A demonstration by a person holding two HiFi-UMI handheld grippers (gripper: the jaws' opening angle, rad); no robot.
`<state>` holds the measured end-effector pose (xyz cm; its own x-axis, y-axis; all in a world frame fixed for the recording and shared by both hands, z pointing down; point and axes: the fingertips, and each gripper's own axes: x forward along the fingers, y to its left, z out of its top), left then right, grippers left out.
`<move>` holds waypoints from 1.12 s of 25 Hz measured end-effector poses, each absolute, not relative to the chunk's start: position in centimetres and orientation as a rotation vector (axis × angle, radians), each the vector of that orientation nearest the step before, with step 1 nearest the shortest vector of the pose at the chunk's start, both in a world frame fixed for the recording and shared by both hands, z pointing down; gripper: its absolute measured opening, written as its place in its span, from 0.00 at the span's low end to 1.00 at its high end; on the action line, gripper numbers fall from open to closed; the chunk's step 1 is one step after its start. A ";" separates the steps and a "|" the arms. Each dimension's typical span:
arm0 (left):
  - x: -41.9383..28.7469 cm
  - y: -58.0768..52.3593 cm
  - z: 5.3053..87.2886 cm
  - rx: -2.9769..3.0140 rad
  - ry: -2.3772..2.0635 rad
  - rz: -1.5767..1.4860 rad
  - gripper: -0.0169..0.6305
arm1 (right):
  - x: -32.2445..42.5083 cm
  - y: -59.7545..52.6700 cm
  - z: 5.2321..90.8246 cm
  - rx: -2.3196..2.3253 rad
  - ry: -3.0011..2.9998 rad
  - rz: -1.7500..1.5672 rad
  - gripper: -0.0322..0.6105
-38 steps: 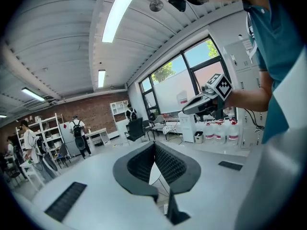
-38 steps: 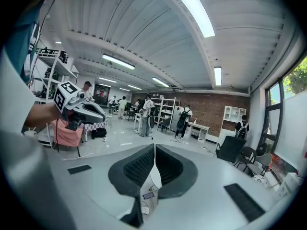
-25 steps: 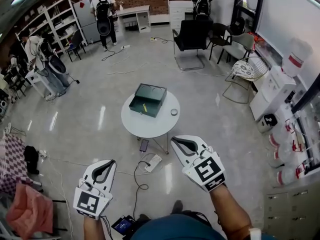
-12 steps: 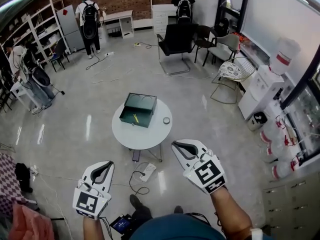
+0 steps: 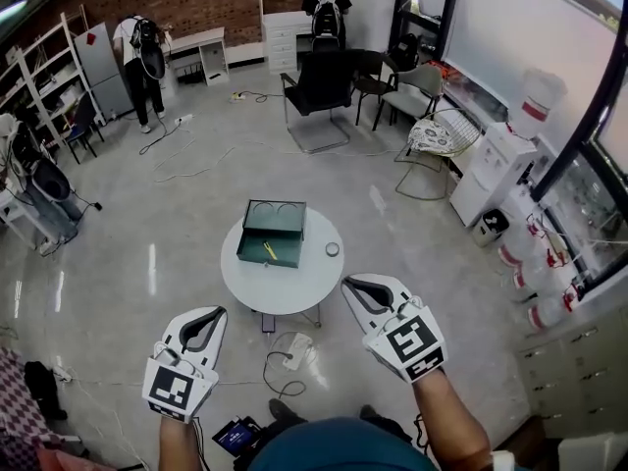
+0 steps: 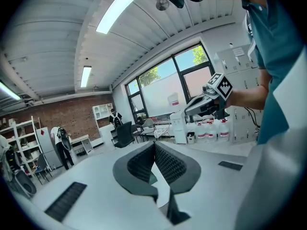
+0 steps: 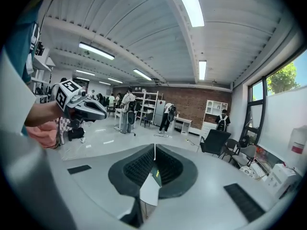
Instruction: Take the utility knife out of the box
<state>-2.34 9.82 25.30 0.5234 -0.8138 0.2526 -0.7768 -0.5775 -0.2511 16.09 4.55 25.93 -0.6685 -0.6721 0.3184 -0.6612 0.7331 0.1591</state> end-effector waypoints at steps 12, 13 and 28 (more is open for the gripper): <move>-13.1 7.3 25.8 -2.692 1.329 -0.475 0.05 | 6.2 2.7 25.6 1.098 -2.501 -0.056 0.11; -13.7 7.3 25.8 -2.699 1.322 -0.466 0.05 | 5.6 2.6 25.6 1.100 -2.495 -0.058 0.11; -23.2 4.9 27.5 -2.649 1.519 -0.450 0.05 | -4.4 -3.7 27.7 0.925 -2.517 -0.096 0.11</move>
<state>-23.23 4.87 27.55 0.4737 -0.8520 0.2229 -0.8360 -0.5147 -0.1905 -4.41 -3.65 27.66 -0.6715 -0.6292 0.3914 -0.5975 0.7722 0.2163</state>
